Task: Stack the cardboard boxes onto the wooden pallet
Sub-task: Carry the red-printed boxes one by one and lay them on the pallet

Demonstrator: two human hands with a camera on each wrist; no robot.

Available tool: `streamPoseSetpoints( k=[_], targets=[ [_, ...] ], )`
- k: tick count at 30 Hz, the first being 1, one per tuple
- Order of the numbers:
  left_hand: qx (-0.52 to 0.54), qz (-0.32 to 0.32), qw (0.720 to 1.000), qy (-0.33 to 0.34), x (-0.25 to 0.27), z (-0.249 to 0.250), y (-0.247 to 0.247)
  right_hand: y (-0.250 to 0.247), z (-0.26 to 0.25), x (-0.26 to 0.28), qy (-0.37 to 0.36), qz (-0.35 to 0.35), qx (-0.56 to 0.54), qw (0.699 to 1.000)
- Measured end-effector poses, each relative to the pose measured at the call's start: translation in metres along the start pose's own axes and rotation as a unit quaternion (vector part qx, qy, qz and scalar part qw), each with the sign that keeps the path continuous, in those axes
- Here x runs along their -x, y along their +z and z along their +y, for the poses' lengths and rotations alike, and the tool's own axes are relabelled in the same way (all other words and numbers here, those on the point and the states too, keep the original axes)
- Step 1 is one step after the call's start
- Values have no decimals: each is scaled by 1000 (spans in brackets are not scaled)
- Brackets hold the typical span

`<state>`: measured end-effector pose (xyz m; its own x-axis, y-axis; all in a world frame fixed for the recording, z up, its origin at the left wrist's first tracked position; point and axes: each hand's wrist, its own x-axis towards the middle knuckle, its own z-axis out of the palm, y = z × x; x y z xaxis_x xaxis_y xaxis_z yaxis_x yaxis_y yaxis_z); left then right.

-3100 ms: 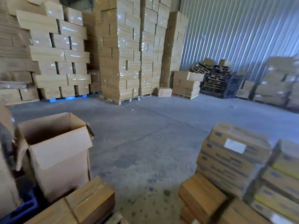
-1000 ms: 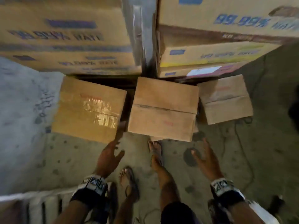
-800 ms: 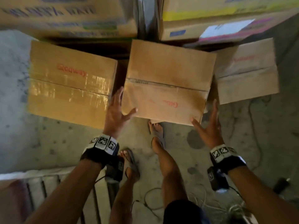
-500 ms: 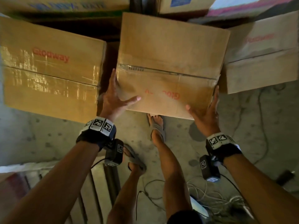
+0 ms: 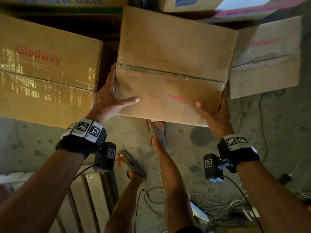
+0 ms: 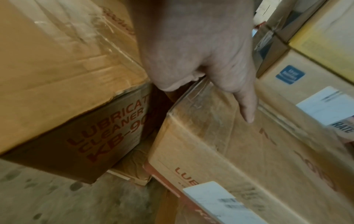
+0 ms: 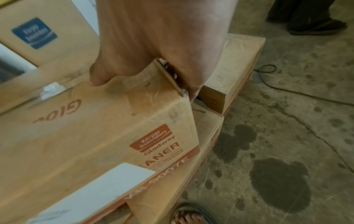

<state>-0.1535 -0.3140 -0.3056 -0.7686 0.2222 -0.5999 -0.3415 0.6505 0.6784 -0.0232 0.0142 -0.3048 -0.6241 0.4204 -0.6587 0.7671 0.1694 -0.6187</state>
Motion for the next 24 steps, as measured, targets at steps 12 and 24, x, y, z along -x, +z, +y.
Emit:
streamPoseSetpoints(
  k=[12,24],
  targets=[
    [96,117,988,35,86,46,-5,-38,-37,68,-27,40,-4,999],
    [112,161,981,-12,245,101,-54,-75,-99,193,-65,40,-30,997]
  ],
)
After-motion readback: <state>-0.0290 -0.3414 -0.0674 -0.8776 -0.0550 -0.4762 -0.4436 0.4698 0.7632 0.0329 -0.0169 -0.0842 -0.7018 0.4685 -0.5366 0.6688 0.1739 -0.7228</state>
